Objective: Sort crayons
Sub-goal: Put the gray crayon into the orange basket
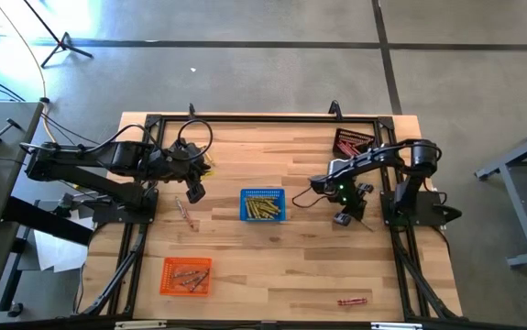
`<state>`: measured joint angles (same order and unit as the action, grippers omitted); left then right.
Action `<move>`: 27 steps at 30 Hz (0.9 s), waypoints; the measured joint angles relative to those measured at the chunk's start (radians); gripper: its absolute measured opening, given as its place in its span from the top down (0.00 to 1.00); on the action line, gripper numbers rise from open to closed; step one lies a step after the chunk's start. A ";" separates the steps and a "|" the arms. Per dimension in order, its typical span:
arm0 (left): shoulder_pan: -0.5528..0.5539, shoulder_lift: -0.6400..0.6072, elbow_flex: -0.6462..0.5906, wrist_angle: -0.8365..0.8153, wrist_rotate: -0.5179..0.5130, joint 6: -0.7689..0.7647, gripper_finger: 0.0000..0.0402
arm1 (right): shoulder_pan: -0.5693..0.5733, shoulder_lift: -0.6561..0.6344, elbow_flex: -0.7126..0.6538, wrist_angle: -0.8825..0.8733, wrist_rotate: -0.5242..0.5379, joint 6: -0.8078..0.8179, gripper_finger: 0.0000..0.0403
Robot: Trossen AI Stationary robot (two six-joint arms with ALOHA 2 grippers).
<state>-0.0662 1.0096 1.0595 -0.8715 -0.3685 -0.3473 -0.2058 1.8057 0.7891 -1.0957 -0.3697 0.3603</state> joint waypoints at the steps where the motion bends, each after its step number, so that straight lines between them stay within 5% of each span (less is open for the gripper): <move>1: 0.000 0.000 0.000 0.000 0.002 0.000 0.85 | 0.000 0.000 0.014 0.003 0.006 0.000 0.99; 13: 0.000 0.000 0.000 0.000 0.002 0.000 0.85 | -0.002 -0.001 0.277 0.073 0.197 0.004 0.99; 27: 0.000 0.000 0.000 0.001 0.002 -0.002 0.85 | 0.023 -0.001 0.766 0.154 0.379 -0.004 0.99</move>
<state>-0.0662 1.0100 1.0595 -0.8709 -0.3663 -0.3492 -0.1829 1.8050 1.5555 -0.9414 0.0091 0.3566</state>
